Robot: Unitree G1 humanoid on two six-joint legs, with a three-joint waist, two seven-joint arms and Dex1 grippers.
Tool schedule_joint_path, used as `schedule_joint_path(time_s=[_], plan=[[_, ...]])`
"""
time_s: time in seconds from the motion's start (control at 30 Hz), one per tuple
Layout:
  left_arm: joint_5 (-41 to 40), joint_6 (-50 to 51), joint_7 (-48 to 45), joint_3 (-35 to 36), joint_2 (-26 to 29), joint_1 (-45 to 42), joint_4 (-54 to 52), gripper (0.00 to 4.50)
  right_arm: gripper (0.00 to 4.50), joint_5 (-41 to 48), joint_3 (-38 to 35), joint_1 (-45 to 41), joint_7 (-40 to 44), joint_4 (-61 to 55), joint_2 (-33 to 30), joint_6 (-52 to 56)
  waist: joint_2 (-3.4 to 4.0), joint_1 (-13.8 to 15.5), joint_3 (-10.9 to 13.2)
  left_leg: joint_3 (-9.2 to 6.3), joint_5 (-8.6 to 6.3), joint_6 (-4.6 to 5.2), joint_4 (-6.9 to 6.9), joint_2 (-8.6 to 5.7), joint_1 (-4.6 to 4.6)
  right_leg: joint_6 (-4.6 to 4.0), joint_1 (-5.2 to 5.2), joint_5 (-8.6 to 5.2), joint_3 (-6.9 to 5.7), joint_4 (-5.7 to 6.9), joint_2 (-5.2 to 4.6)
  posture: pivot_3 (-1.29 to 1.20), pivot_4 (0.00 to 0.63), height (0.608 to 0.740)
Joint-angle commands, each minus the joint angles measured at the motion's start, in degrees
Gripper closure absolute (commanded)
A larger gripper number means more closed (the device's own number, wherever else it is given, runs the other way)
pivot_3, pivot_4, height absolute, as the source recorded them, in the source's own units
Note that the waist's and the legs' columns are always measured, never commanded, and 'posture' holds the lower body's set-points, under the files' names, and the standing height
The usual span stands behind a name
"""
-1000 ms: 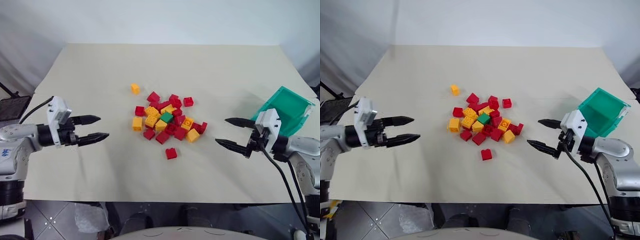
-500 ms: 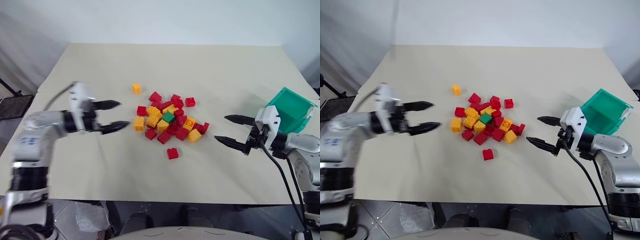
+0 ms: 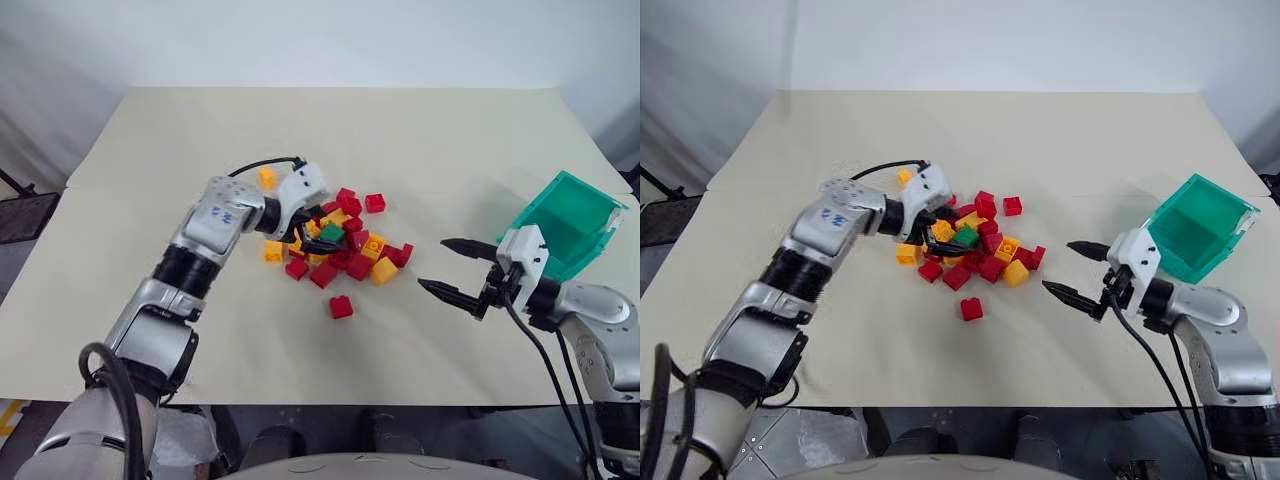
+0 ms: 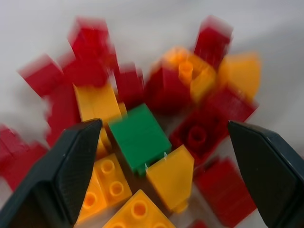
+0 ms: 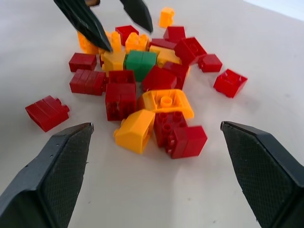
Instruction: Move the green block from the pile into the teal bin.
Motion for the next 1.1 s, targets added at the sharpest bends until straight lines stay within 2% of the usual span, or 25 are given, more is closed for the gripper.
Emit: schedule_joint_path(time_s=[0.03, 0.17, 0.33, 0.8, 1.1], plan=[[3.5, 2.5, 0.9, -1.4, -3.4, -6.4, 8.2, 0.02, 0.0, 0.9, -2.0, 1.1, -1.8, -3.3, 0.6, -0.8, -0.02, 0.0, 0.0, 0.0, 0.0, 0.0, 0.0, 0.02, -0.02, 0.0, 0.0, 0.0, -0.01, 0.0, 0.0, 0.0, 0.15, 0.74], [6.5, 4.9, 3.7, -1.7, -8.2, -12.5, 18.6, 0.02, 0.0, 0.8, -2.3, 2.7, -3.3, -4.7, 1.4, -0.9, -0.05, 0.1, 0.0, -0.03, 0.0, 0.01, 0.02, 0.0, -0.05, 0.0, 0.0, 0.0, -0.02, -0.02, -0.01, 0.0, 0.15, 0.74], [10.1, 7.5, 0.5, -4.2, -10.1, -15.4, 23.3, 0.02, 0.0, 0.7, -2.3, 3.8, -4.4, -5.7, 1.8, -1.0, -0.06, 0.0, 0.0, -0.01, 0.0, 0.02, 0.0, 0.01, -0.03, 0.01, 0.0, 0.0, -0.01, -0.02, -0.01, 0.0, 0.15, 0.74], [13.0, 25.1, -1.5, -6.0, -9.8, -18.0, 22.4, 0.02, 0.0, 0.4, -1.9, 4.7, -5.8, -6.0, 2.4, -1.7, -0.08, -0.3, 0.0, -0.34, 0.0, 0.02, 0.02, 0.07, 0.05, 0.0, -0.06, 0.0, 0.14, 0.1, -0.01, 0.0, 0.15, 0.74], [11.9, 28.3, 4.4, -3.2, -10.4, -12.6, 16.5, 0.02, 0.0, 0.3, -1.7, 4.6, -6.0, -5.8, 2.5, -1.7, -0.08, -0.3, 0.0, -0.31, 0.0, 0.02, 0.03, 0.06, 0.08, 0.0, -0.07, 0.0, 0.21, 0.15, -0.03, 0.0, 0.15, 0.74]])
